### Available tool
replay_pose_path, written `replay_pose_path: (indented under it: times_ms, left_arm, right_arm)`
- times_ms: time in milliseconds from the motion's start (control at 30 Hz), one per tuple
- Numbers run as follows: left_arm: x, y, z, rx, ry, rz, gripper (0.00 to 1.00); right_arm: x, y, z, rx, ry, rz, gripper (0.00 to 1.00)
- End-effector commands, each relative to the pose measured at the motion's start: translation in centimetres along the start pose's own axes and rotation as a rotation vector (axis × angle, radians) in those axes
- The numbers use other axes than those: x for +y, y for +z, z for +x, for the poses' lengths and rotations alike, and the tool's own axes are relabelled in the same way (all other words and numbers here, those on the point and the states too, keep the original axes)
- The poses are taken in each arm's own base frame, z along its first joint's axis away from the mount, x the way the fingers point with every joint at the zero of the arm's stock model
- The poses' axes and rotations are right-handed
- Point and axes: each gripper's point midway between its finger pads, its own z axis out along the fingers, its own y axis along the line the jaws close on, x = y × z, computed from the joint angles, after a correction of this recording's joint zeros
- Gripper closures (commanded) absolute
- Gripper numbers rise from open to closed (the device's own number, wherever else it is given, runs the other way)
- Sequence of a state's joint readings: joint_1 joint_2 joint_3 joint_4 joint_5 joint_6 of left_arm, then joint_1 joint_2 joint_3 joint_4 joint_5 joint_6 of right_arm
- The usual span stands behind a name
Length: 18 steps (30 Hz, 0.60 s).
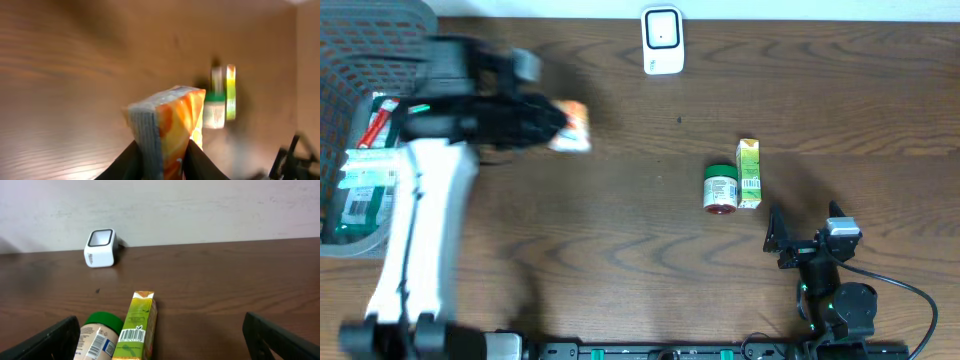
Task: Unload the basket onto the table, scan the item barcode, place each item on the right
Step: 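Carry the orange box toward the scanner and lower it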
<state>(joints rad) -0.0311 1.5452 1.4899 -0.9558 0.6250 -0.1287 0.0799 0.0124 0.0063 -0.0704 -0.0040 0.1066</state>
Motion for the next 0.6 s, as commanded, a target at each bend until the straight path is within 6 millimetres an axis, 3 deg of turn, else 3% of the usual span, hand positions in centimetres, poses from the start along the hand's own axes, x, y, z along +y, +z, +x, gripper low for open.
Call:
replay_pose_path:
  times_ms: [0, 167, 300, 433, 533, 567]
  left_arm:
    - [-1.9, 5.5, 3.3, 0.159, 0.082, 0.073, 0.72]
    - [-3.9, 12.6, 6.6, 0.329, 0.120, 0.160, 0.69]
    - [-3.9, 17.3, 8.3, 0.399, 0.148, 0.173, 0.63]
    - [-3.9, 19.6, 9.2, 0.423, 0.170, 0.178, 0.57]
    - [-4.5, 19.6, 9.0, 0.410, 0.186, 0.186, 0.41]
    - [-5.0, 19.1, 8.4, 0.389, 0.194, 0.190, 0.31]
  right_arm:
    - [0.2, 0.0, 0.1, 0.003, 0.011, -0.008, 0.01]
    - [0.2, 0.0, 0.1, 0.003, 0.011, -0.008, 0.01]
    - [0.2, 0.0, 0.1, 0.003, 0.011, -0.008, 0.01]
    - [0.2, 0.0, 0.1, 0.003, 0.011, -0.008, 0.01]
    - [0.2, 0.0, 0.1, 0.003, 0.011, -0.008, 0.01]
    - [0.2, 0.0, 0.1, 0.003, 0.011, -0.008, 0.01]
